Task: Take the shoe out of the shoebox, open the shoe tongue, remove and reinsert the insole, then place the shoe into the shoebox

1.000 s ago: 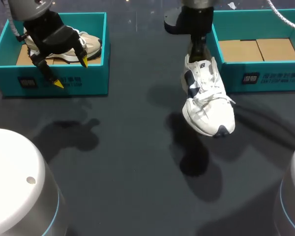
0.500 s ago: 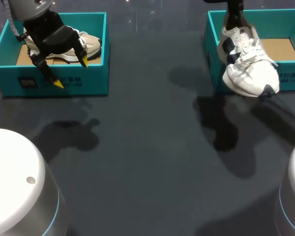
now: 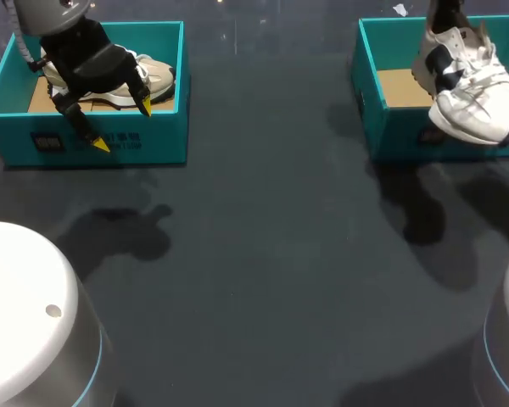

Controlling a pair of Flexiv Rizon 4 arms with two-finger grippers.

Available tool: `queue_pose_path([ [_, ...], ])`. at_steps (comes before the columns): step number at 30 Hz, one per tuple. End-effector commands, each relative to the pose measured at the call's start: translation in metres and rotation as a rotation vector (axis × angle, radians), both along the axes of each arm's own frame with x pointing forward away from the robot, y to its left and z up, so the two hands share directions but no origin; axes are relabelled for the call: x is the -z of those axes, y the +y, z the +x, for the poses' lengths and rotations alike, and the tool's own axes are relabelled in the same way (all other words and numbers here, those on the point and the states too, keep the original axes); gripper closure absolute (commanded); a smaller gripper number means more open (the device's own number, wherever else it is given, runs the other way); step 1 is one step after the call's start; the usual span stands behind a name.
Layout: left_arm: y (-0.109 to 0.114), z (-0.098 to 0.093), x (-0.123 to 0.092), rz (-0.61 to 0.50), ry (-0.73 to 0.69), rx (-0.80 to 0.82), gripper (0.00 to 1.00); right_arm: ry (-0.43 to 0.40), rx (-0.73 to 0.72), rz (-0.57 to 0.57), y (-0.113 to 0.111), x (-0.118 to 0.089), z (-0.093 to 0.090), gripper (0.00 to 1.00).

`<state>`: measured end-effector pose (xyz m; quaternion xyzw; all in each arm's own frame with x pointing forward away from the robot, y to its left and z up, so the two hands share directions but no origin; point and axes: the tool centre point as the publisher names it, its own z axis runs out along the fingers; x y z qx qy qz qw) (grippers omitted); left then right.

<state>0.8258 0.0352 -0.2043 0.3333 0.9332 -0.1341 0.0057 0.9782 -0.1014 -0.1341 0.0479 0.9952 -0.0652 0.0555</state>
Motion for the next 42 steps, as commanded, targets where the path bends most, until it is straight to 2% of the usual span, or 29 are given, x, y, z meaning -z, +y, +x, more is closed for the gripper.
queue_pose_path([
  [1,0.000,0.000,0.000,0.003,0.000,0.001,0.00,-0.001,0.001,-0.001,0.000,-0.002,-0.001,1.00],
  [4,0.000,0.000,0.000,0.003,0.000,0.001,0.00,-0.017,-0.009,0.012,-0.005,-0.004,0.003,1.00],
  [6,0.000,0.000,0.000,0.003,0.000,0.001,0.00,-0.006,-0.017,-0.036,-0.016,-0.008,0.015,1.00],
  [12,0.000,0.000,0.000,0.003,0.000,0.001,0.00,-0.013,-0.080,-0.057,-0.055,-0.018,0.050,1.00],
  [21,0.000,0.000,0.000,0.003,0.000,0.001,0.00,-0.010,-0.128,-0.067,-0.098,-0.017,0.102,1.00],
  [24,0.000,0.000,0.000,0.003,0.000,0.001,0.00,-0.012,-0.103,-0.089,-0.110,-0.015,0.115,1.00],
  [38,0.000,0.000,0.000,0.003,0.000,0.001,0.00,-0.012,-0.103,-0.089,-0.110,-0.015,0.115,1.00],
  [42,0.000,0.000,0.000,0.003,0.000,0.001,0.00,-0.088,-0.038,-0.023,-0.149,-0.005,0.131,1.00],
])
